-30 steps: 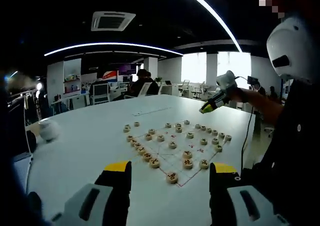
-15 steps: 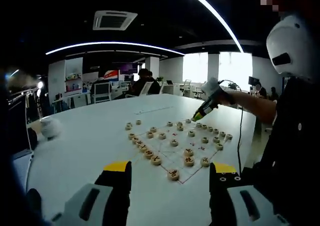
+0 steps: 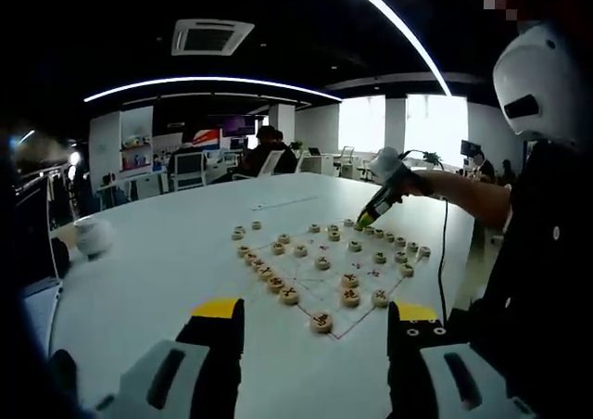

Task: Pick up the chess pieces one by one and place each piece onto its starting position on the chessboard, setting the pieces on their correct points until all the chess pieces are arranged in the starting layout

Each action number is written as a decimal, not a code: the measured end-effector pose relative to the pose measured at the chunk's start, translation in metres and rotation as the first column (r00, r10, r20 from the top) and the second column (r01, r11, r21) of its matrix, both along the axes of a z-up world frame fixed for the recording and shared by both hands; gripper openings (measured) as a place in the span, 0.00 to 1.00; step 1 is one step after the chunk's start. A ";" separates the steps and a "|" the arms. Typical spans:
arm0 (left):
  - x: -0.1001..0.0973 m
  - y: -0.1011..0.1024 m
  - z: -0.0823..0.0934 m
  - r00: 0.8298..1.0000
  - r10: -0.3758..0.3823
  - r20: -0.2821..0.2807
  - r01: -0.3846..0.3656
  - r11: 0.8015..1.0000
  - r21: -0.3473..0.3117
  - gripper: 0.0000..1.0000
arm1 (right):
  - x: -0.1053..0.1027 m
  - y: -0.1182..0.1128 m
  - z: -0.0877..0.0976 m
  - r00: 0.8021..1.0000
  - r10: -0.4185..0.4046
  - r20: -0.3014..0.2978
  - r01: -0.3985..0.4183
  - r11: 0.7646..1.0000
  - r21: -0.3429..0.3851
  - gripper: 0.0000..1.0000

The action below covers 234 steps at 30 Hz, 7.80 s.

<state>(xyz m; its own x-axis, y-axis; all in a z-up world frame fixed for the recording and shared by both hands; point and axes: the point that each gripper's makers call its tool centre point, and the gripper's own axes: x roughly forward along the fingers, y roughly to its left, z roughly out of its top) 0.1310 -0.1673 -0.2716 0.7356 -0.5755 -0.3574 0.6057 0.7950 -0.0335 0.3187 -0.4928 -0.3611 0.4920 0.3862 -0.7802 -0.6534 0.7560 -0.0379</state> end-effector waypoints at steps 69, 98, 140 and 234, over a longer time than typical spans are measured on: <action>0.001 0.005 0.012 0.999 0.018 0.040 -0.019 1.000 0.018 0.63 | -0.033 0.024 0.173 0.748 0.460 0.479 -0.482 0.872 -0.085 0.36; -0.012 0.037 0.010 0.991 0.132 0.030 -0.132 0.991 0.002 0.63 | 0.085 0.235 0.089 0.307 0.951 -0.040 -0.856 0.257 -0.449 0.32; -0.009 0.058 -0.008 0.979 0.200 -0.026 -0.200 0.980 0.009 0.63 | 0.133 0.271 0.009 0.216 0.946 -0.242 -0.892 0.090 -0.443 0.19; -0.006 -0.016 -0.006 0.994 -0.105 0.011 0.105 0.994 -0.025 0.63 | 0.068 -0.004 0.006 0.935 -0.142 -0.325 0.083 0.978 -0.189 0.19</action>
